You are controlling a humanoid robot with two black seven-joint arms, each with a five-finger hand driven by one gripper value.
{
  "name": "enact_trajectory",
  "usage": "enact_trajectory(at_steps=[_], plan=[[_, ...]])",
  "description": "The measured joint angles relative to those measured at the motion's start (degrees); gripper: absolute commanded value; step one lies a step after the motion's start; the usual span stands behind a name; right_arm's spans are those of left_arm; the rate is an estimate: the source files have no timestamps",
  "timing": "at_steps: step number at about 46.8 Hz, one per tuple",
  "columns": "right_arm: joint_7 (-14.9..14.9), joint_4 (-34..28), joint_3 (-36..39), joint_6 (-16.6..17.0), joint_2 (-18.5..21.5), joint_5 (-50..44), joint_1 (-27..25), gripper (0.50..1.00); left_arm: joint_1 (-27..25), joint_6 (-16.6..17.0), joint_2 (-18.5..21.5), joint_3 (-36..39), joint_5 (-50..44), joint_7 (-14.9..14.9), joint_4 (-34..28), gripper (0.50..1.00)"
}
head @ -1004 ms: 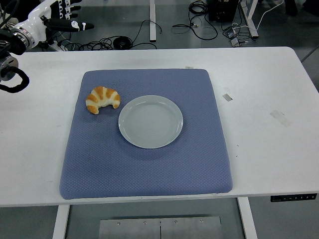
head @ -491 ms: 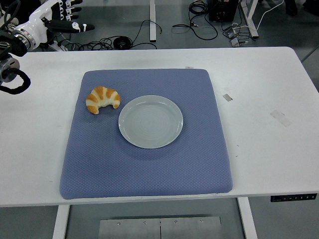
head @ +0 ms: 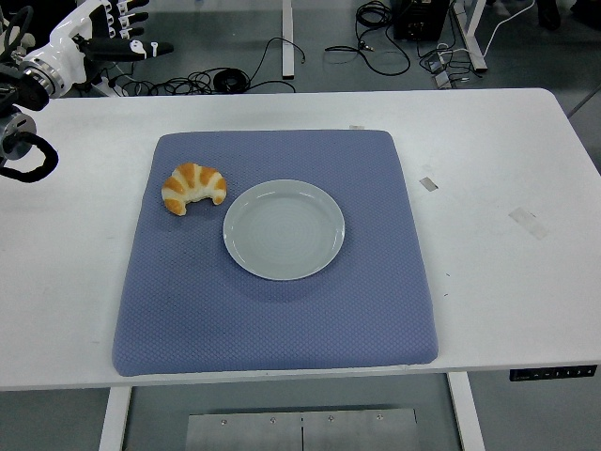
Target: Place the bread on the plate
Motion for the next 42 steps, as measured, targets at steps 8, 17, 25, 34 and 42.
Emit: enact_trajectory(at_steps=[8,17,25,34,42], plan=[[0.00,0.00,-0.01,0.02,0.00,0.00,0.00,1.000,-0.04,0.44,0.00,0.02,0.00,0.04,0.00,0.980],[0.00,0.01,-0.03,0.02,0.00,0.00,0.00,1.000,0.07,0.52,-0.06,0.07,0.08,0.04,0.00,0.980],[0.00,0.01,-0.03,0.02,0.00,0.00,0.00,1.000,0.15,0.52,-0.17,0.12,0.10,0.06,0.01,0.980],[0.00,0.01,-0.03,0.01,0.00,0.00,0.00,1.000,0.14,0.52,-0.17,0.32,0.12,0.15,0.00,0.978],[-0.01,0.01,-0.04,0.01,0.00,0.00,0.00,1.000,0.08,0.50,-0.23,0.76,0.52,0.55,0.00,0.978]])
